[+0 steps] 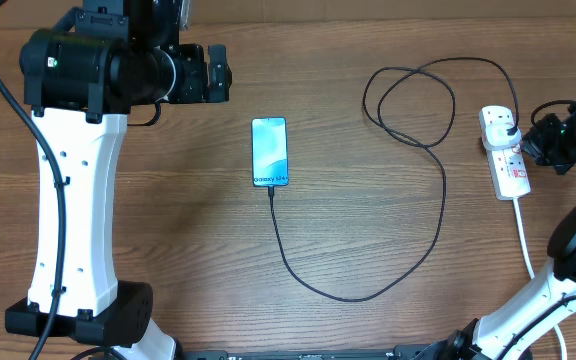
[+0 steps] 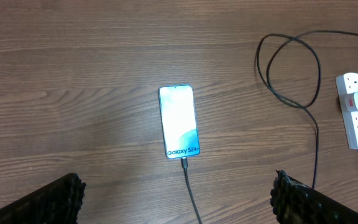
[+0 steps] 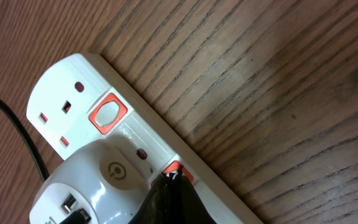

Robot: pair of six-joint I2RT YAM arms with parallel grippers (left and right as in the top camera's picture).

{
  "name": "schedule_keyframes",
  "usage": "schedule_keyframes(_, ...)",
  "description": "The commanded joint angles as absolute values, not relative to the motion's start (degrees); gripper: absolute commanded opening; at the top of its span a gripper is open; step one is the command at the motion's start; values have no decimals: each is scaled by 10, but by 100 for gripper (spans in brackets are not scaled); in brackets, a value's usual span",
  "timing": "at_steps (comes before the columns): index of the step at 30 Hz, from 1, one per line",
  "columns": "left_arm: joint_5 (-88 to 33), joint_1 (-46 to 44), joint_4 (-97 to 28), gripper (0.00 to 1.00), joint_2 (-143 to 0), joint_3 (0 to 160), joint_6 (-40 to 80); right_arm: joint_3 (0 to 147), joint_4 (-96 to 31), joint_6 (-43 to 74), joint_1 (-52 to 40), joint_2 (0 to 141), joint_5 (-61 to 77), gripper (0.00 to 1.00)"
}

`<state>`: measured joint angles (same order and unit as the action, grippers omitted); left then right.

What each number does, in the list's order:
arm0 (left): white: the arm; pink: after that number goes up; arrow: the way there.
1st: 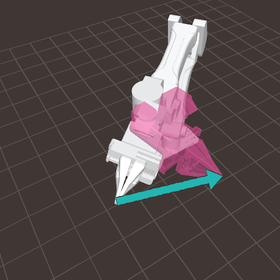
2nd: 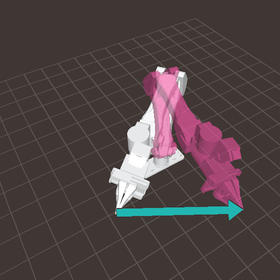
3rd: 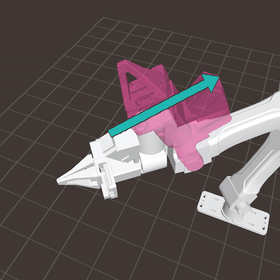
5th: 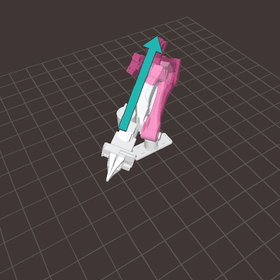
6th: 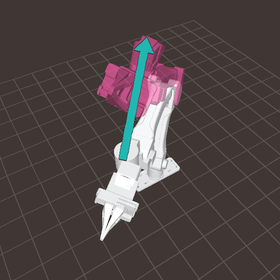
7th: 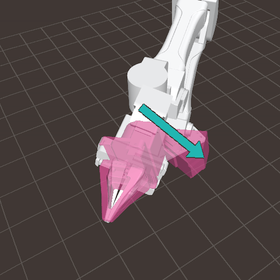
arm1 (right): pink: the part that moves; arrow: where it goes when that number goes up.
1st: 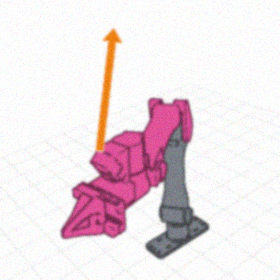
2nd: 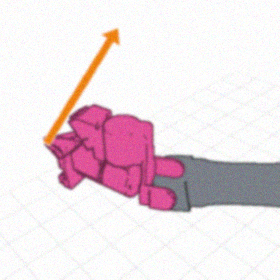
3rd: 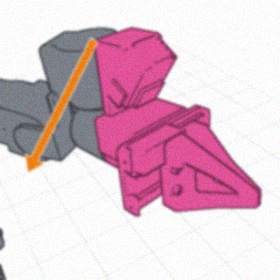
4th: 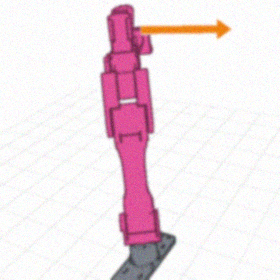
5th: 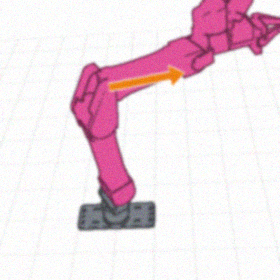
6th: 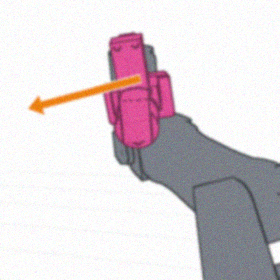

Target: Plug charger to phone and switch on socket

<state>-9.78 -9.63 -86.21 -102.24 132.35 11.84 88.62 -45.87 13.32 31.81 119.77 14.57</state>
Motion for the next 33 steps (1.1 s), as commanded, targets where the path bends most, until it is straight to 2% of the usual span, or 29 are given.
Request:
schedule_keyframes(1, -94, -94, -863, 100, -1011, 1326, 107, 900, -455, 133, 318, 1209, 140, 4)
schedule_keyframes(33, -94, -94, -863, 100, -1011, 1326, 107, 900, -466, 100, 307, 1216, 140, 4)
